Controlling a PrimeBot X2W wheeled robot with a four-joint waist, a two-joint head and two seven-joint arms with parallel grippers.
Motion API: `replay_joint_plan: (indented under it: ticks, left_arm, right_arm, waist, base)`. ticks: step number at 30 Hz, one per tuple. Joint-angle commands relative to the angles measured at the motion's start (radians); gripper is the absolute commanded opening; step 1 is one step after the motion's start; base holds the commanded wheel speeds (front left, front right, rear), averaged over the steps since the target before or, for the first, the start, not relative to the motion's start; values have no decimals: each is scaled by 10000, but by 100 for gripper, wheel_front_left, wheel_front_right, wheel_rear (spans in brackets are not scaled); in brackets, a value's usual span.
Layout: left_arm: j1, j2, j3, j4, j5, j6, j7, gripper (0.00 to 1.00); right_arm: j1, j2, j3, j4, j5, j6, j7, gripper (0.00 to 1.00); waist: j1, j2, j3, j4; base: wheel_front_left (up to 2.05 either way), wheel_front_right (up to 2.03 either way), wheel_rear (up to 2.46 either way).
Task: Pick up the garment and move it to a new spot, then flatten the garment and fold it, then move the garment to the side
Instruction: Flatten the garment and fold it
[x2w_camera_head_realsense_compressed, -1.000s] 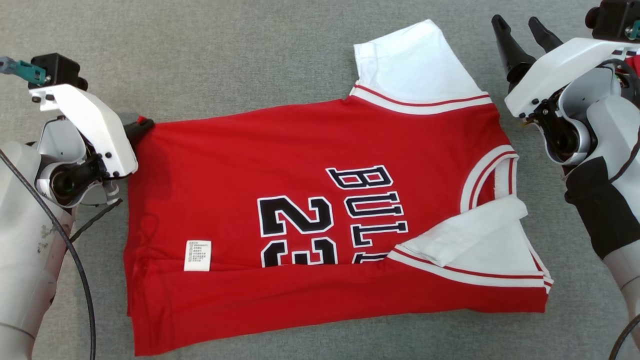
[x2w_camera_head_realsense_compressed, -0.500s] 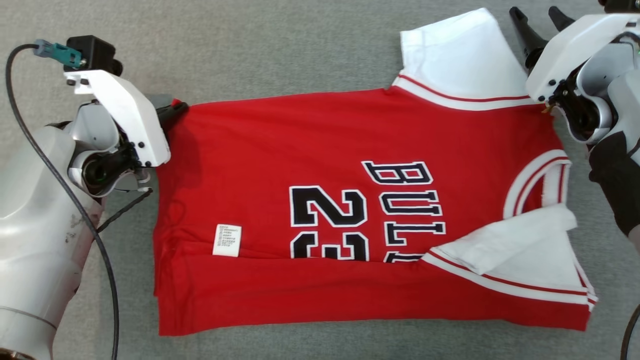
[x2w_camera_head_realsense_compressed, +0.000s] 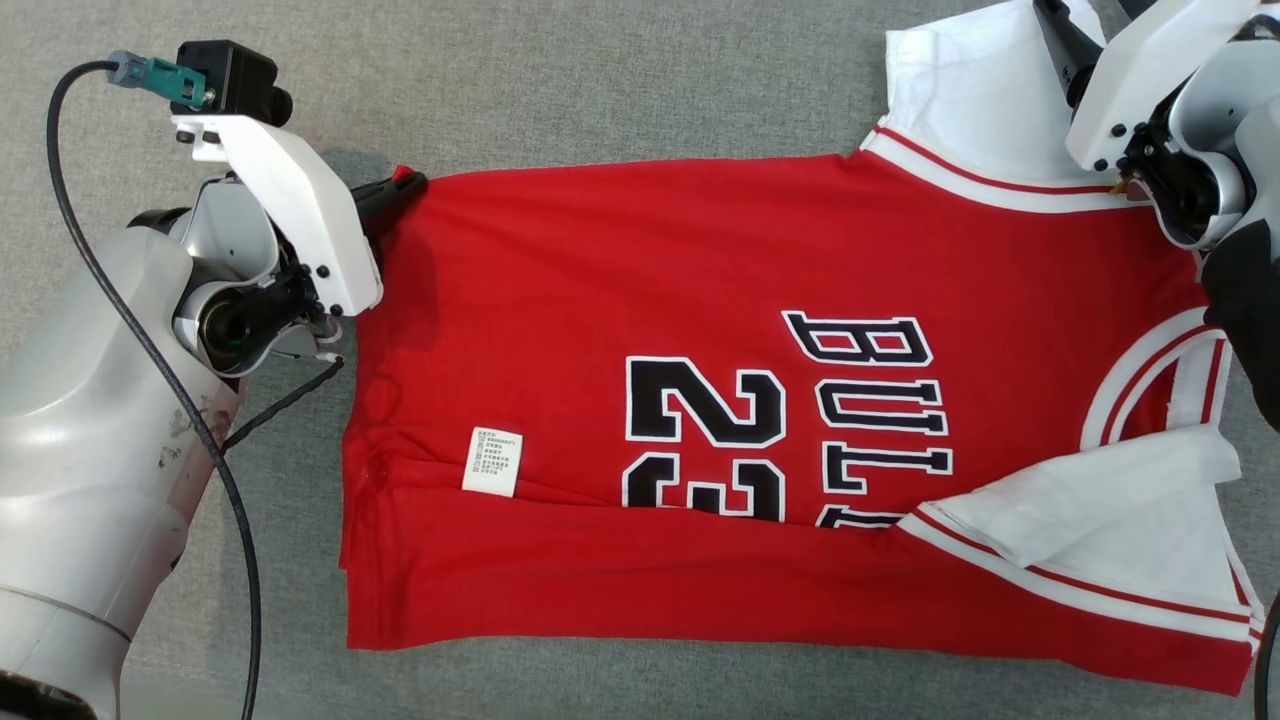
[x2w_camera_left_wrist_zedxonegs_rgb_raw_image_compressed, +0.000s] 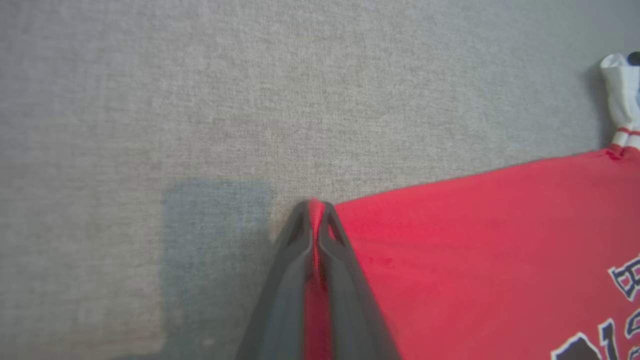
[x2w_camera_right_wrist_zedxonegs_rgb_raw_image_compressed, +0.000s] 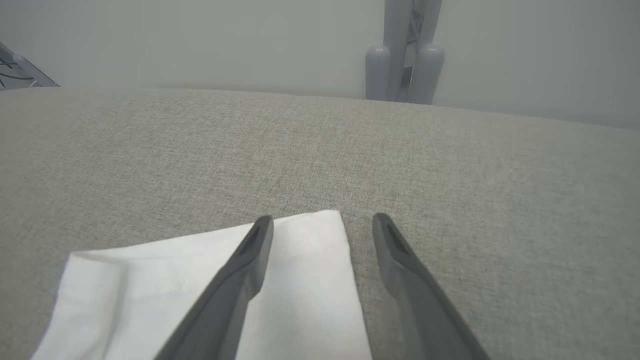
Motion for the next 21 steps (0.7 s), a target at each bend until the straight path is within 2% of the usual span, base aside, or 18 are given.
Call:
replay_joint_plan:
  ticks: [1, 13, 14, 17, 21]
  left_arm:
    - [-43, 47, -157, 99, -44, 18, -10, 0]
    - [-303, 140, -846, 129, -528, 21, -295, 0]
    - [-340, 155, -905, 131, -566, 23, -317, 0]
    - [-411, 183, -1073, 168, -697, 23, -409, 0]
    - [-494, 218, -1277, 270, -882, 23, -531, 0]
  right_arm:
    - [-140, -35, 83, 114, 86, 1, 48, 100]
    - [-515, -5, 397, 661, 555, 1, 244, 98]
    - [-523, 3, 422, 660, 617, 1, 288, 78]
    - [-504, 28, 559, 607, 757, 1, 422, 0]
    - [-475, -14, 730, 507, 936, 0, 477, 0]
  waist:
    - [0, 0, 47, 27]
    - [0, 0, 218, 97]
    - [0, 0, 238, 100]
    - [0, 0, 275, 111]
    - [0, 0, 273, 107]
  base:
    - [0, 0, 0]
    - [0, 0, 0]
    - [0, 0, 0]
    - [0, 0, 0]
    - [0, 0, 0]
